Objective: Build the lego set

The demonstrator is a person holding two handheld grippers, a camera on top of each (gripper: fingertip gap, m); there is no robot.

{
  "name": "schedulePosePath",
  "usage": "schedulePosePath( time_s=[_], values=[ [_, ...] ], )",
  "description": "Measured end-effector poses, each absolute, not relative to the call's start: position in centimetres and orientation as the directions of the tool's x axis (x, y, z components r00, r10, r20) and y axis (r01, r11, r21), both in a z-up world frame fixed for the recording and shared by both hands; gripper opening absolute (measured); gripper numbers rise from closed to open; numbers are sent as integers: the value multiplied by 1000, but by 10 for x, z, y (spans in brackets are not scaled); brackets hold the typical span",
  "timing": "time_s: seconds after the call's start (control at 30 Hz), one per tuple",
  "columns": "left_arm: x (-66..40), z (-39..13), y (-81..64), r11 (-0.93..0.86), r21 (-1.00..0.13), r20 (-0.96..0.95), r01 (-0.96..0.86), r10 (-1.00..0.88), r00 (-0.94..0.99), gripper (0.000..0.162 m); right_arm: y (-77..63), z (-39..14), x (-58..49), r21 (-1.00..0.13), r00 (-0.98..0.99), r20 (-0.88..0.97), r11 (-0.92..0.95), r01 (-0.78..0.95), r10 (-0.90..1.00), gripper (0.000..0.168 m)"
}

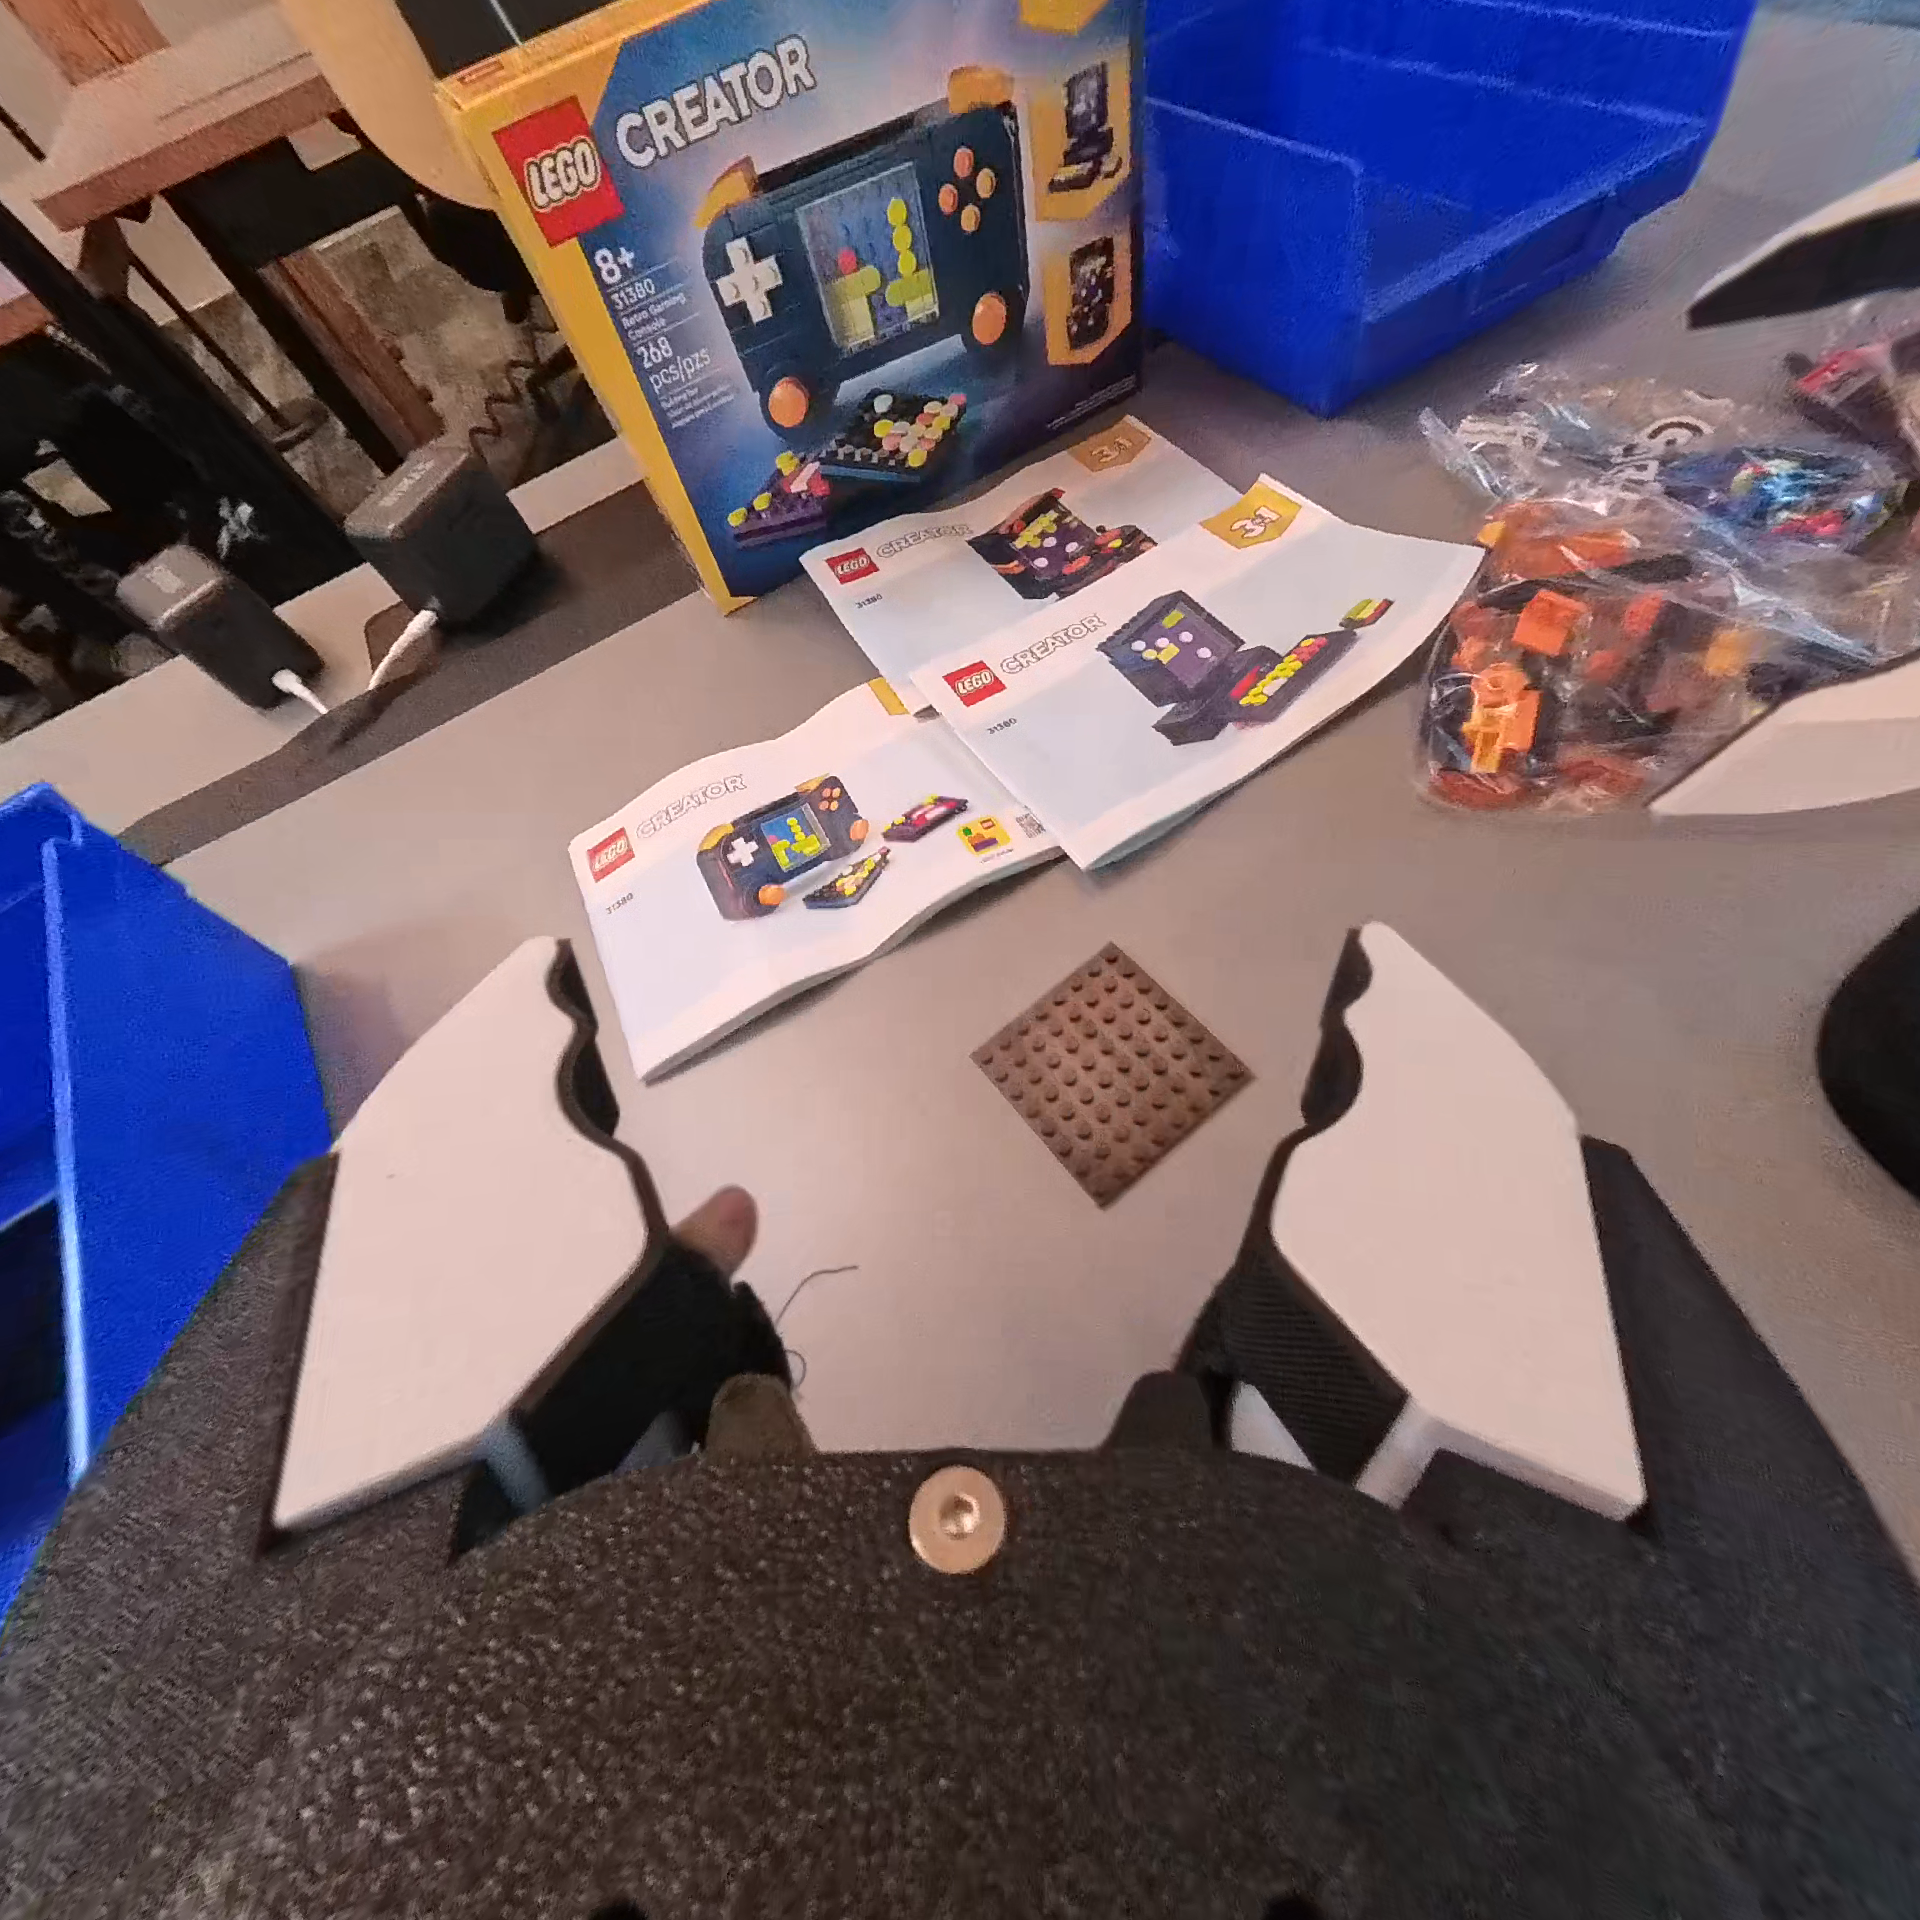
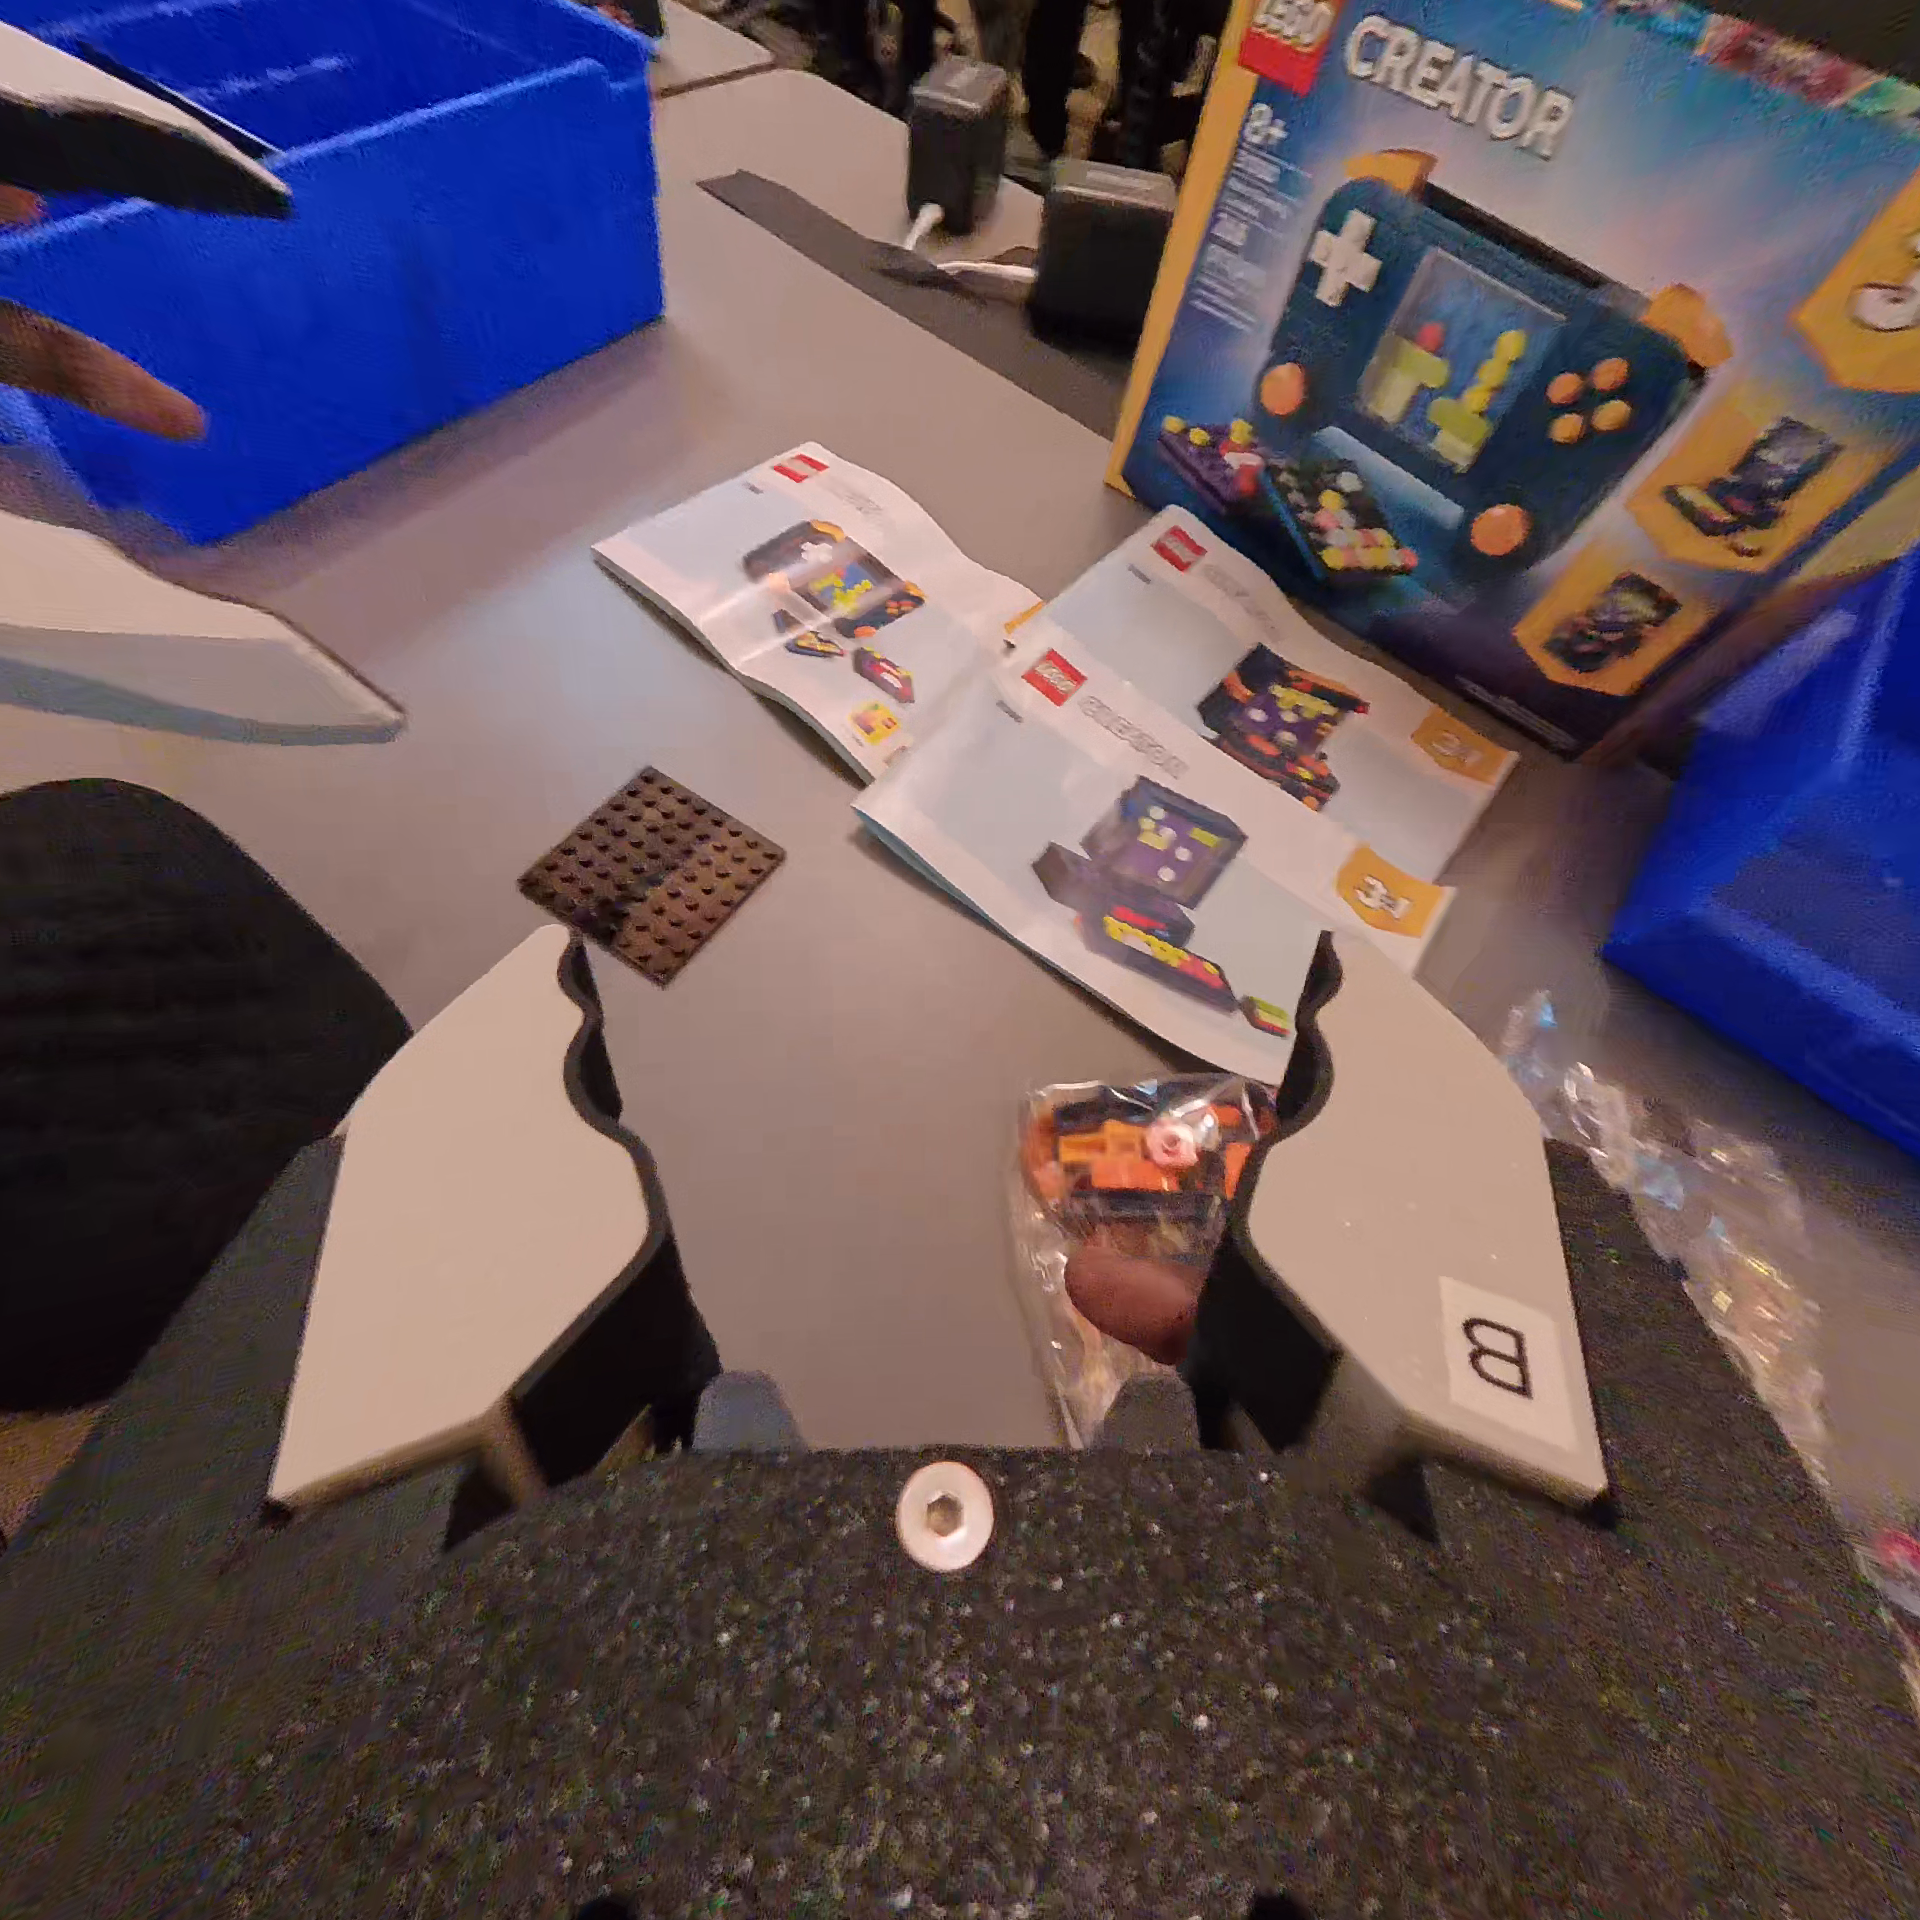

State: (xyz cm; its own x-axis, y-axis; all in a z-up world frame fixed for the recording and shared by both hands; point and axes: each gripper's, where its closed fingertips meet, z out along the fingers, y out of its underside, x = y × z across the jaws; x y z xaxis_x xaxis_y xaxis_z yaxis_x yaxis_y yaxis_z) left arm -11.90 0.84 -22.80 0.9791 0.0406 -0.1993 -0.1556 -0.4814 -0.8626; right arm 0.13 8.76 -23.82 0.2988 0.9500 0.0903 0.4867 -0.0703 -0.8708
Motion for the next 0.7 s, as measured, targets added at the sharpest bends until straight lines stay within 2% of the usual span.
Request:
schedulePosePath(
  time_s=[0.07,0.17,0.33,0.5,0.6,0.7],
  values=[
    [-135,-231,25,-490,-852,-232,-185,36,972,119,99,-243,-11,-873,262,42,-92,479,964,111],
    [-164,-249,53,-570,-789,-289,-230,14,957,115,132,-258,-28,-838,248,93,-59,543,964,110],
    [-179,-283,100,-626,-758,-180,-183,-69,981,85,167,-293,-56,-775,222,27,-120,620,975,88],
    [-194,-315,129,-671,-723,-141,-166,-93,986,76,189,-336,-55,-684,248,26,-163,711,968,95],
    [-196,-326,136,-672,-717,-146,-184,-113,983,59,193,-344,-51,-666,261,72,-148,731,963,95],
    [-197,-336,135,-691,-697,-146,-191,-124,981,53,194,-349,-46,-642,270,86,-154,751,959,94]
  ],
)
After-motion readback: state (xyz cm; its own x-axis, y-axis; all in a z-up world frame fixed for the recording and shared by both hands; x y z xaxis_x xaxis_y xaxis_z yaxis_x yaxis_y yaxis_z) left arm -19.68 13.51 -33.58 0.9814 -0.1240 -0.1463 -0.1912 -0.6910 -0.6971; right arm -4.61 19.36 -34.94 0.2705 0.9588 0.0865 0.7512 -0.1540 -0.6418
